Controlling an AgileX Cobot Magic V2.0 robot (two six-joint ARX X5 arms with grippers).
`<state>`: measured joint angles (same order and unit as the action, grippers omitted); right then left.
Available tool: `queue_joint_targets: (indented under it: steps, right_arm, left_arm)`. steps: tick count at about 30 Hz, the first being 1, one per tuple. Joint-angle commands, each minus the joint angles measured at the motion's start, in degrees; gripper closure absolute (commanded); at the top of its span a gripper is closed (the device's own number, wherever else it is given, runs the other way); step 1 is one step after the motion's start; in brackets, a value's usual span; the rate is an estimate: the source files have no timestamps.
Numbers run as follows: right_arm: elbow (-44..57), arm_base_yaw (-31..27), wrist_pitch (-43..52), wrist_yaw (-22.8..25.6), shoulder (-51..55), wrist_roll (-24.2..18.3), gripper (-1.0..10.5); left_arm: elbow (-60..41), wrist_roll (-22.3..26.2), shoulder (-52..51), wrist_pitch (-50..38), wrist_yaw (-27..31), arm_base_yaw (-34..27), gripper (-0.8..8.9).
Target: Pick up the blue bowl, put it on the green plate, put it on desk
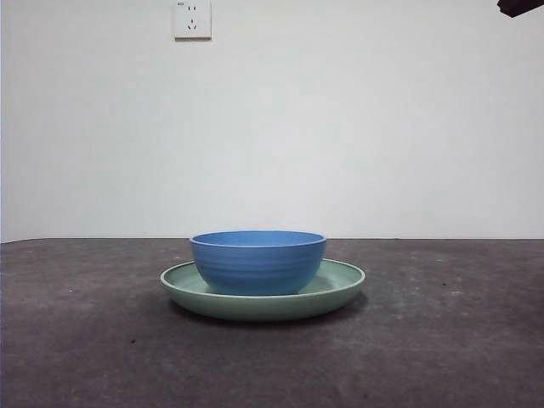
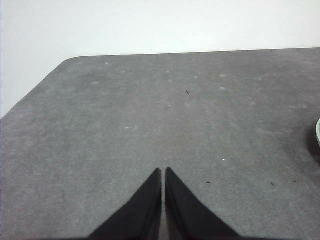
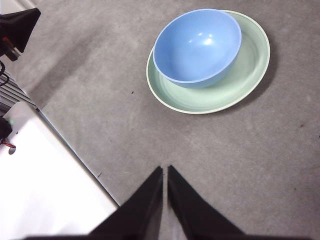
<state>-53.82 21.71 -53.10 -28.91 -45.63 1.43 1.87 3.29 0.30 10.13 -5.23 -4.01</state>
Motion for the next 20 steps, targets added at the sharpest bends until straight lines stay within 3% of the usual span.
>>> queue_joint_targets:
  steps: [1, 9, 13, 20]
  right_arm:
    - [-0.92, 0.33, 0.57, -0.20, -0.33, -0.61, 9.4]
    - [-0.94, 0.72, 0.50, 0.04, 0.61, -0.63, 9.4]
    - [-0.63, -1.36, 1.33, 4.13, 5.31, -5.38, 9.4]
    - [12.39, -12.20, 20.70, 8.48, 20.22, -4.42, 9.4]
  left_arm:
    - [-1.18, -0.59, -0.13, 0.46, -0.04, -0.11, 8.01]
    - [-1.18, -0.59, -0.13, 0.46, -0.04, -0.11, 8.01]
    - [-1.18, -0.59, -0.13, 0.46, -0.04, -0.11, 8.01]
    - [-1.18, -0.59, -0.13, 0.46, -0.04, -0.11, 8.01]
